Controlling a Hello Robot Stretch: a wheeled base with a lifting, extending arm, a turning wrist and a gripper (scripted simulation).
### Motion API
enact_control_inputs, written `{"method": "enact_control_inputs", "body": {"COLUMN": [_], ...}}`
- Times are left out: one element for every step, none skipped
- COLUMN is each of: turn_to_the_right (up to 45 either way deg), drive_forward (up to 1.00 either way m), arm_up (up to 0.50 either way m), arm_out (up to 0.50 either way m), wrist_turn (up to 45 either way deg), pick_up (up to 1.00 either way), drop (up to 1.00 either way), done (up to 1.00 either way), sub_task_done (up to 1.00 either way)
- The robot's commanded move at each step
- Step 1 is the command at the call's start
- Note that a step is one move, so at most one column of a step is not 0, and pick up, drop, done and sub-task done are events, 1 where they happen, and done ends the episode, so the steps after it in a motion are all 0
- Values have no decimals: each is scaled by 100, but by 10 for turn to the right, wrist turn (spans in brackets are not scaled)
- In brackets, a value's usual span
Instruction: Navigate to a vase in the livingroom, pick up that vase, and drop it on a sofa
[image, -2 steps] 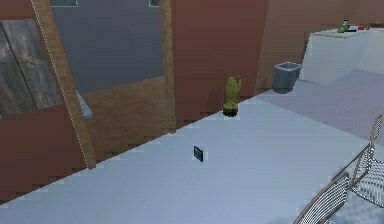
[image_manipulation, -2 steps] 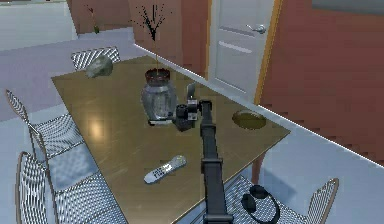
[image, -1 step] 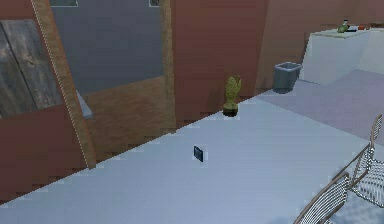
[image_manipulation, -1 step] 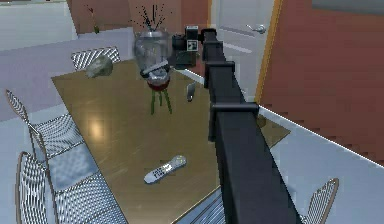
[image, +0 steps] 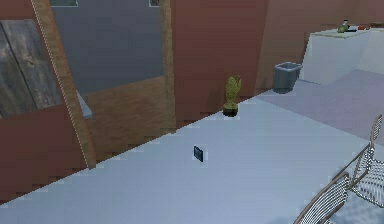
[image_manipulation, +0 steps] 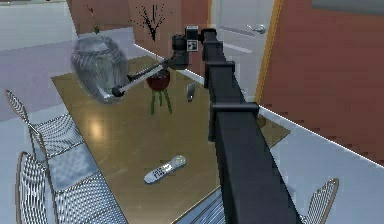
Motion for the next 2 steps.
{"method": "enact_control_inputs", "body": {"turn_to_the_right": [0, 0], "drive_forward": [0, 0], "arm_up": [0, 0], "arm_out": [0, 0], "wrist_turn": [-450, -60], "pick_up": [0, 0], "drop": [0, 0], "done": [0, 0], "sub_task_done": [0, 0]}}
